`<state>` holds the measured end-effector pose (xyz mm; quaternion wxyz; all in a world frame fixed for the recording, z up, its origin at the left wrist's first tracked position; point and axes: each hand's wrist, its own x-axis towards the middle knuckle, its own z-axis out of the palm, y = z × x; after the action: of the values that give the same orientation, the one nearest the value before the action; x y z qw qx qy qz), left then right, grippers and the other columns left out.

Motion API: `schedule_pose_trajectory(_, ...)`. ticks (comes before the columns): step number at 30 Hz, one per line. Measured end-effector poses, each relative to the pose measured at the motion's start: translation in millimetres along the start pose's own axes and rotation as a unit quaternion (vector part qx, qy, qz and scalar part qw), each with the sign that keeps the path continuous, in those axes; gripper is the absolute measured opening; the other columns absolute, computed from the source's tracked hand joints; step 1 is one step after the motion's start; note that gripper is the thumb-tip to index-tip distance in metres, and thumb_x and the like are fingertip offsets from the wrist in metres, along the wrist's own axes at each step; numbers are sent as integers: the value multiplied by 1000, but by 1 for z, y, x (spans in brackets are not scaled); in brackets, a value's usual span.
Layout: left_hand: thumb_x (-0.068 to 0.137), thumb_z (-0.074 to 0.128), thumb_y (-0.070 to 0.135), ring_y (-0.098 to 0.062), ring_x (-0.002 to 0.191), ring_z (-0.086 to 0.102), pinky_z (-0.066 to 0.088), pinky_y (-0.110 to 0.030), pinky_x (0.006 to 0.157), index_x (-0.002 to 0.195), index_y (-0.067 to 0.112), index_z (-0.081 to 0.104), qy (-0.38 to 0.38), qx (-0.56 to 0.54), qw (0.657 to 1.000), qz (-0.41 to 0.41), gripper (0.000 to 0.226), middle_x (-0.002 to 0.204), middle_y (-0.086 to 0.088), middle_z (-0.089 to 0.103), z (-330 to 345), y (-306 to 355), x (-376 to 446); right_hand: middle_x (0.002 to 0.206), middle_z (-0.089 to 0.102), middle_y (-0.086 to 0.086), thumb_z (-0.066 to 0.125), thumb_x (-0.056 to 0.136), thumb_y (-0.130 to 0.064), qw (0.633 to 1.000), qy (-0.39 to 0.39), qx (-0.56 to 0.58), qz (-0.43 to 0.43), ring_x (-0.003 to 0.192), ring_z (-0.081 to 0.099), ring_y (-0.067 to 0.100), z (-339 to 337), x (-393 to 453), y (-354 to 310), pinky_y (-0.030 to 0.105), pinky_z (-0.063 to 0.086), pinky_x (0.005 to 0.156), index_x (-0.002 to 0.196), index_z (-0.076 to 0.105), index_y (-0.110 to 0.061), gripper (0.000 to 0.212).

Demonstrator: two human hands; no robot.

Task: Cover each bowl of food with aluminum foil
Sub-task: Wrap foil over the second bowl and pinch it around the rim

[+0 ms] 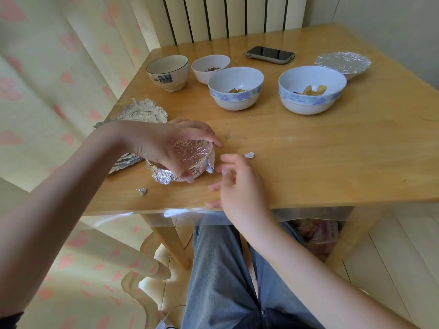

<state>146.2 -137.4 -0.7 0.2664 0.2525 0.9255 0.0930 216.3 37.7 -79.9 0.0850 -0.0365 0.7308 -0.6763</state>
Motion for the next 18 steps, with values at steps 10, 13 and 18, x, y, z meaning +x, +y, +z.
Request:
schedule_pose_trajectory(10,50,68,67,21,128,10,17,-10,100,124,71,34,8,-16,1000,14,82,130,50,24,0,1,-2,117,54,-9,34,94,5,995,-101,-10,22,104,59,9,8,-13,-4,33,46,100,145,36,-19,56)
schedule_pose_trajectory(13,51,69,70,18,132,11,15,-18,106,127,72,32,6,-10,1000,8,84,133,47,24,1,-2,-1,135,38,5,35,93,0,989,-108,-101,-4,117,50,25,14,-11,-3,37,41,103,147,31,-20,57)
schedule_pose_trajectory(18,50,69,68,19,131,11,17,-17,104,127,72,32,8,-24,1000,3,85,133,46,25,2,-1,-2,133,39,-1,41,93,-5,985,-151,-56,59,107,50,18,11,-9,-4,29,48,86,149,19,-31,65)
